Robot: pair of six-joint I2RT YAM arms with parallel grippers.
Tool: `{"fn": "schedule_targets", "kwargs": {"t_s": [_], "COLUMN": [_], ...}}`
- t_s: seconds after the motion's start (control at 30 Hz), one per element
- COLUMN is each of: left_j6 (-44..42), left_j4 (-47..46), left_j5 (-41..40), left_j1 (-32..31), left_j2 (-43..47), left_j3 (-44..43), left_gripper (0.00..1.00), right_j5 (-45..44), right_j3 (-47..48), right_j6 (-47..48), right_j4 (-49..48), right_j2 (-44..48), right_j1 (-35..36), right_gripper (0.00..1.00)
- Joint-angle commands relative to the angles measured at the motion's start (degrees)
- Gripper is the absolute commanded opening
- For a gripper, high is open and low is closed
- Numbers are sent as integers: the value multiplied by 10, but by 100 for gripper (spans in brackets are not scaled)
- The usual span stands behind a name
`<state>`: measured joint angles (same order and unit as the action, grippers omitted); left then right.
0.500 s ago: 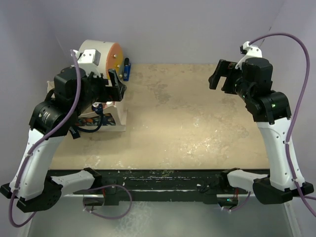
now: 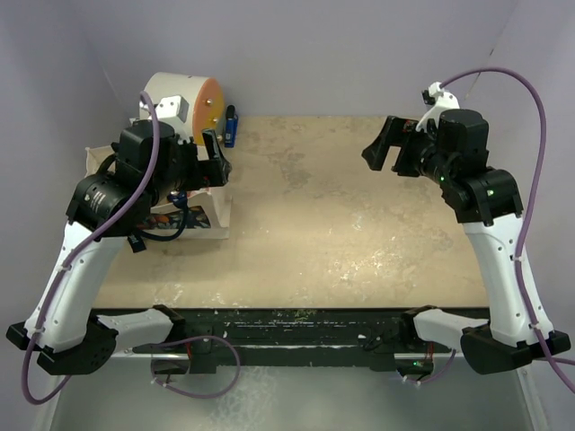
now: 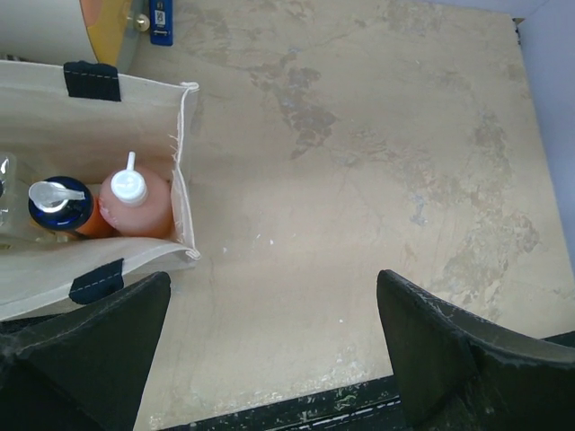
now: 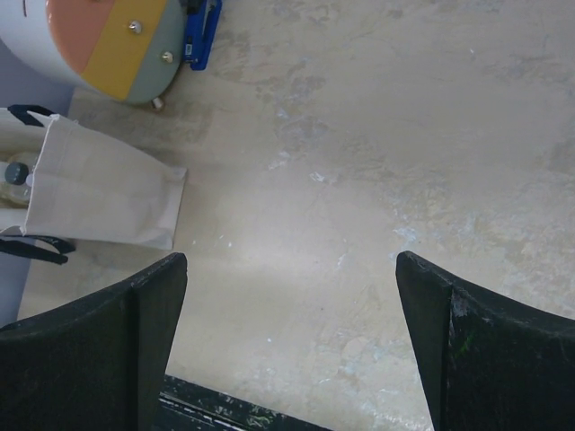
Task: Take the personal care products out of the canvas bag
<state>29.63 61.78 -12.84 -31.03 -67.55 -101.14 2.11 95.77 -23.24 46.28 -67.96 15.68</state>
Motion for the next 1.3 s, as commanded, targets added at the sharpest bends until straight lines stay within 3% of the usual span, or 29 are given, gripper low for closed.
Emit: {"fn": "schedule_targets", "kwargs": {"t_s": [0.0,0.47,0.67,1.0,1.13,1.27], "left_j6": [23,15,-5,-70,-81,-76], "left_j4": [18,116,105,52,49,38], "left_j5": [-24,-92,-73,26,72,124], "left_j1": [4,11,63,93,92,92], "left_j2": [-16,-153,-201,-251,-261,-251], "left_j3": [-23,-75,-50,-17,-18,-8], "left_gripper": [99,99,97,49,21,0], "right_j5": [35,47,56,59,61,58], "right_j3": [-1,-15,-10,-40,-47,-49], "right_j6": [-13,10,14,-1,-9,-10], "right_j4": [-26,-27,-27,-48,-52,-54], "right_j2": [5,14,7,20,20,21], "right_j1": [-1,-1,-1,-1,-1,-1], "right_gripper": [100,100,100,100,100,100]}}
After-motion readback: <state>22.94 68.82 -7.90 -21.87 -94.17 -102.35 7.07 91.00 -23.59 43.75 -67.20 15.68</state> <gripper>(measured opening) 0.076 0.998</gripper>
